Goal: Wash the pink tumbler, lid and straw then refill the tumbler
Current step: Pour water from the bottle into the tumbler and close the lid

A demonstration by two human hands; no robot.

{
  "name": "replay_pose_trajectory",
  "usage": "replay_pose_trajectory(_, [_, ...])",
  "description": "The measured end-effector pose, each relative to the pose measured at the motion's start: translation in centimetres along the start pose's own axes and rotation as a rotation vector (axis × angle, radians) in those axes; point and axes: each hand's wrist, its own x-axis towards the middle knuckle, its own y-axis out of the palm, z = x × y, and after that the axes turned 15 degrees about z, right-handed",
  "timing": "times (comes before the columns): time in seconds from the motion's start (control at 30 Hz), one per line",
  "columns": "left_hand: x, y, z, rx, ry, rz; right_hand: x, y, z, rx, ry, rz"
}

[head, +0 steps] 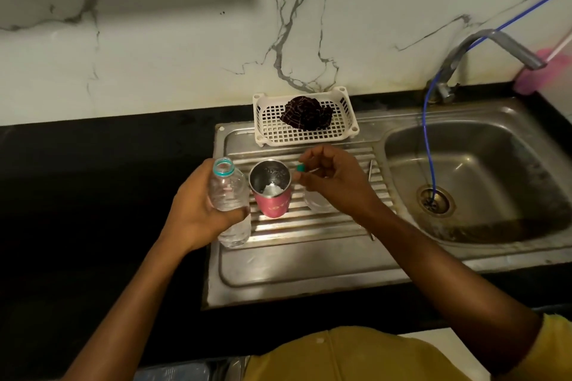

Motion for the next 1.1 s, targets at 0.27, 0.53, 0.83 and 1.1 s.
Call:
replay_pose_trajectory(0.27, [0.2, 1.3, -4.4, -0.059, 0.13, 0.042, 0.7, -0.2, 7.3, -0.13, -0.307, 0.132])
replay_pose_trajectory(0.53, [0.3, 2.7, -6.8, -0.039, 0.213, 0.076, 0.5, -0.8, 8.7, -0.553, -0.508, 0.291])
replay_pose_trajectory(0.83, [0.4, 2.5, -7.2, 0.024, 0.278, 0.182, 0.9, -3.0, 12.6, -0.891, -0.323, 0.571])
replay_pose_trajectory(1.1, [0.3, 2.0, -8.0, 0.011, 0.262, 0.189, 2.6, 0.3, 11.7, -1.401, -0.654, 0.172])
